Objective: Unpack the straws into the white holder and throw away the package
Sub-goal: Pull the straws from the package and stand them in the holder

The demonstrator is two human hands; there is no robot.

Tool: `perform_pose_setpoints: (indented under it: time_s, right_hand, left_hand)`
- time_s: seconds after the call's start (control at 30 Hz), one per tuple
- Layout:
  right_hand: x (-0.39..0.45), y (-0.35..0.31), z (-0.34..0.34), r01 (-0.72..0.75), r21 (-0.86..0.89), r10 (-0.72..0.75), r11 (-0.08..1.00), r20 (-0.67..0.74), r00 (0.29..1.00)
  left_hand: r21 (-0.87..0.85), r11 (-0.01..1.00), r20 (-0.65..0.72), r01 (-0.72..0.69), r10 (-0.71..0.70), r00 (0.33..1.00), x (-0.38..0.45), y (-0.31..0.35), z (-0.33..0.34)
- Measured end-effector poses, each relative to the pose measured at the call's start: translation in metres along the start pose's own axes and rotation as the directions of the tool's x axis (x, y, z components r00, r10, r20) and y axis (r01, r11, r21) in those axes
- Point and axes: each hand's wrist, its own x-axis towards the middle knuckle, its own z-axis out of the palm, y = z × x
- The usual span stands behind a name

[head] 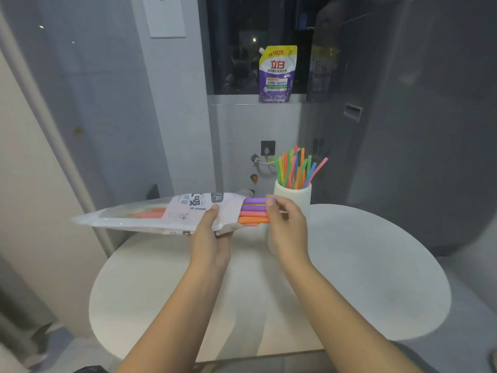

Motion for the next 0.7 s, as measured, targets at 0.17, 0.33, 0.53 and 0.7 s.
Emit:
perform_pose_setpoints:
  time_s: [0.17, 0.33, 0.53, 0.7]
  right_hand:
    - [0.006, -0.005, -0.01, 0.113, -0.059, -0.114, 0.992, -0.009, 0.993]
    - [0.012, -0.016, -0.021, 0.169, -0.013, -0.169, 0.986, -0.064, 0.984]
    - [0.011, -0.02, -0.022, -0.021, 0.474, 0.057, 0.88, -0.062, 0.996]
    - [0.009, -0.017, -0.011, -0.129, 0.597, 0.101, 0.792, 0.08, 0.992]
  left_hand:
    - [-0.018, 1.0, 0.012, 0.024, -0.024, 1.0, 0.001, 0.0, 0.0]
    - [-0.04, 0.999, -0.019, 0.009, -0.01, 1.0, 0.007, 0.005, -0.003]
    - [-0.083, 0.996, -0.07, 0.014, -0.02, 0.997, 0.008, 0.002, -0.002]
    - [-0.066, 0.997, -0.042, 0.031, -0.034, 0.999, 0.005, -0.003, 0.003]
